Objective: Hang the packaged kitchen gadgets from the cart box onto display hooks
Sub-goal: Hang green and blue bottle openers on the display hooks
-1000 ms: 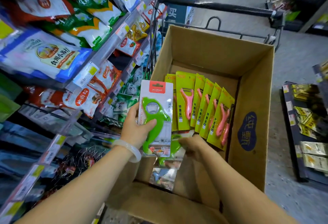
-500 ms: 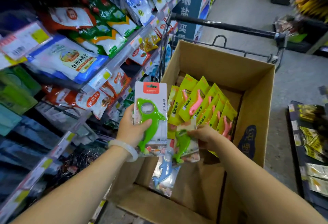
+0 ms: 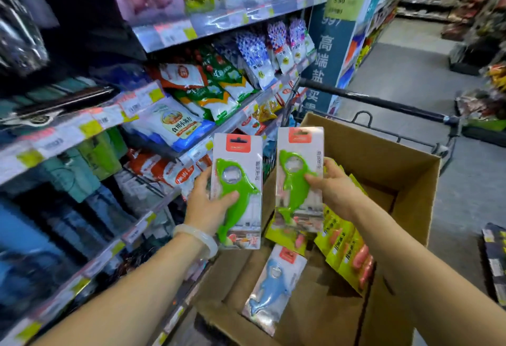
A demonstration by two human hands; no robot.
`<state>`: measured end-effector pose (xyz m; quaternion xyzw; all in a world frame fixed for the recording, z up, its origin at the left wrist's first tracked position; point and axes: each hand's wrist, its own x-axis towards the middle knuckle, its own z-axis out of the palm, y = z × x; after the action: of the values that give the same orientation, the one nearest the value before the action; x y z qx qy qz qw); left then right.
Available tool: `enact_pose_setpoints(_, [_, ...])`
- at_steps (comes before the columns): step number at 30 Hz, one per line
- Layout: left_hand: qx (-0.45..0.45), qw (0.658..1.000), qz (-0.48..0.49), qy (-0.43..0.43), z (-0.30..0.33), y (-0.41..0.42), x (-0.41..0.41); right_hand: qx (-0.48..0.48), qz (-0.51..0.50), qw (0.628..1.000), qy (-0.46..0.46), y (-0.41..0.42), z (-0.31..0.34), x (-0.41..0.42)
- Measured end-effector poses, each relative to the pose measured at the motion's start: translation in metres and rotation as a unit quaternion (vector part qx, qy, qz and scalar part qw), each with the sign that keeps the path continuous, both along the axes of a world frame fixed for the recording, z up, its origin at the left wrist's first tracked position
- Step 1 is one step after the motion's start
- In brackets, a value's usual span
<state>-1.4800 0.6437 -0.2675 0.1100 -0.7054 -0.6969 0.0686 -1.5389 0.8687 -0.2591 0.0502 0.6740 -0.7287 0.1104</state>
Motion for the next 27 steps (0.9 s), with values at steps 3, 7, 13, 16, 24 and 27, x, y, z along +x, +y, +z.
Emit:
enact_pose_setpoints(3, [-0.009, 0.999, 0.040, 0.026, 0.016, -0.025, 0.026, 0.010, 0.058, 0.996, 0.062, -0.039, 0.019, 0.012])
enact_pose_setpoints(7, [-0.025, 0.991, 0.116, 0.061, 0.034, -0.074, 0.082, 0.007, 0.143, 0.981, 0.132, -0.107, 0.039, 0.044])
enact_pose_setpoints(13, [-0.022, 0.955, 0.280, 0.097, 0.062, -0.164, 0.228, 0.010, 0.288, 0.939, 0.189, -0.227, 0.066, 0.149])
enact_pose_setpoints(16, [-0.023, 0.929, 0.349, 0.119, 0.076, -0.197, 0.318, -0.018, 0.351, 0.915, 0.200, -0.285, 0.074, 0.219])
enact_pose_setpoints(24, [-0.086, 0.844, 0.515, 0.122, 0.102, -0.264, 0.561, -0.077, 0.494, 0.842, 0.205, -0.438, 0.091, 0.409])
enact_pose_setpoints(27, [-0.105, 0.799, 0.581, 0.113, 0.113, -0.284, 0.638, -0.078, 0.547, 0.802, 0.225, -0.484, 0.103, 0.483])
